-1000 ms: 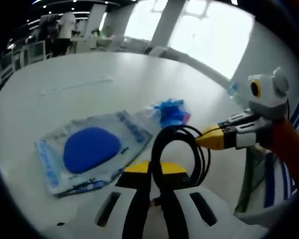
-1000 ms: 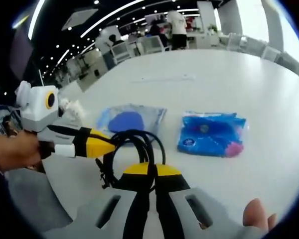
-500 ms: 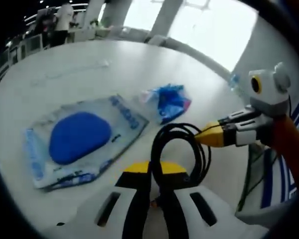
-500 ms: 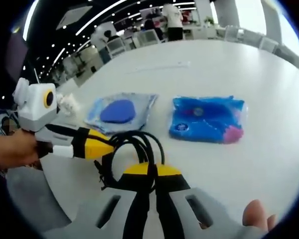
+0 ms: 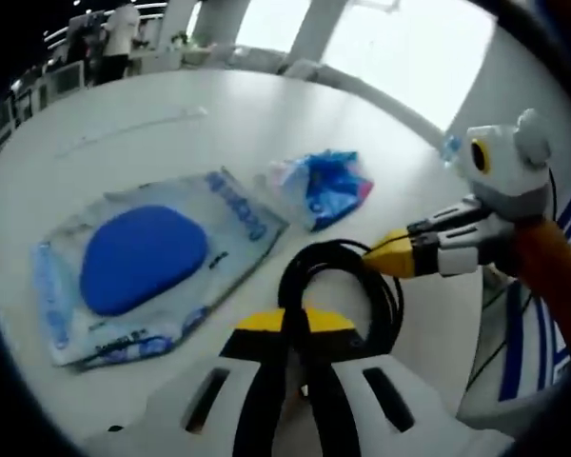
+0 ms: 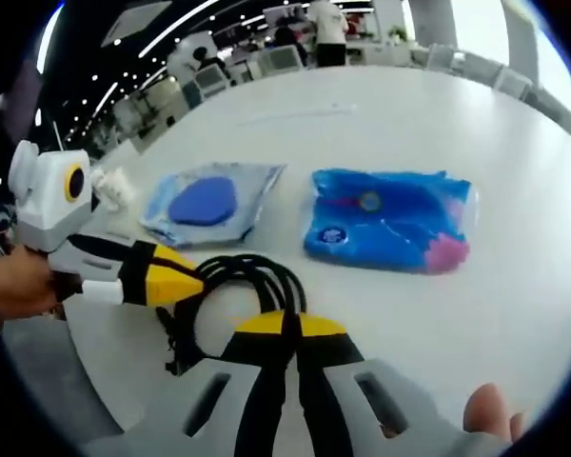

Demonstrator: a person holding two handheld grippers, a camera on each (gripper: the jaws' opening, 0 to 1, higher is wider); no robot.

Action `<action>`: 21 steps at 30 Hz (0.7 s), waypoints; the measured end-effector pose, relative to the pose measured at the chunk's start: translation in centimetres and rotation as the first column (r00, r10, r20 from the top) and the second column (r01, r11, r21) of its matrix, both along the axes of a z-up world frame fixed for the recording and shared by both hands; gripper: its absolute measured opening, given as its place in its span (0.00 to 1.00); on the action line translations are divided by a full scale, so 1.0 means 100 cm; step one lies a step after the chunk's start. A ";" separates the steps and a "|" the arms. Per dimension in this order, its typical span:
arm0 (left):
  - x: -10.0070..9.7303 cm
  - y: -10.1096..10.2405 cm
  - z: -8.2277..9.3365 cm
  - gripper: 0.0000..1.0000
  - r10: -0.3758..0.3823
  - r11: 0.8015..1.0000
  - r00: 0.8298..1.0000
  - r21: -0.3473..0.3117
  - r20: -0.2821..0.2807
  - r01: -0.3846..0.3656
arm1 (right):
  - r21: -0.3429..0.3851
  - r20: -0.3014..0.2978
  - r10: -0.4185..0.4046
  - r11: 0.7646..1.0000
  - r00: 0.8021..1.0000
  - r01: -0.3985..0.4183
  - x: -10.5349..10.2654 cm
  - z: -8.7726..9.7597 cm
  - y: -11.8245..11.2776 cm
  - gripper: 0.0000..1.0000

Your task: Arrange the tabletop items into an orderly group along one side of the table until the central work area is clear of visible clutter.

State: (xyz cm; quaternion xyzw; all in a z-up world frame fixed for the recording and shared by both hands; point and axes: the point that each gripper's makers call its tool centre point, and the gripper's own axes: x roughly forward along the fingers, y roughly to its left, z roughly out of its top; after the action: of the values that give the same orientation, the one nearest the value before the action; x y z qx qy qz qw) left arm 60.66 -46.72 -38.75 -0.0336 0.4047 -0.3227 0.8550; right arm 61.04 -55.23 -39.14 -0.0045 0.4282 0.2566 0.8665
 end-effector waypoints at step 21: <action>0.004 -0.001 -0.005 0.04 -0.014 1.000 0.999 0.026 0.029 0.013 | -0.024 -0.001 0.006 1.000 1.000 -0.006 0.005 -0.005 0.000 0.03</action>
State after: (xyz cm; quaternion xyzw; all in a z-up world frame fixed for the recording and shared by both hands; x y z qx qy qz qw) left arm 61.01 -46.82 -39.23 -0.0149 0.3965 -0.3237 0.8589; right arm 61.59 -55.21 -39.68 -0.0160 0.4318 0.2542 0.8652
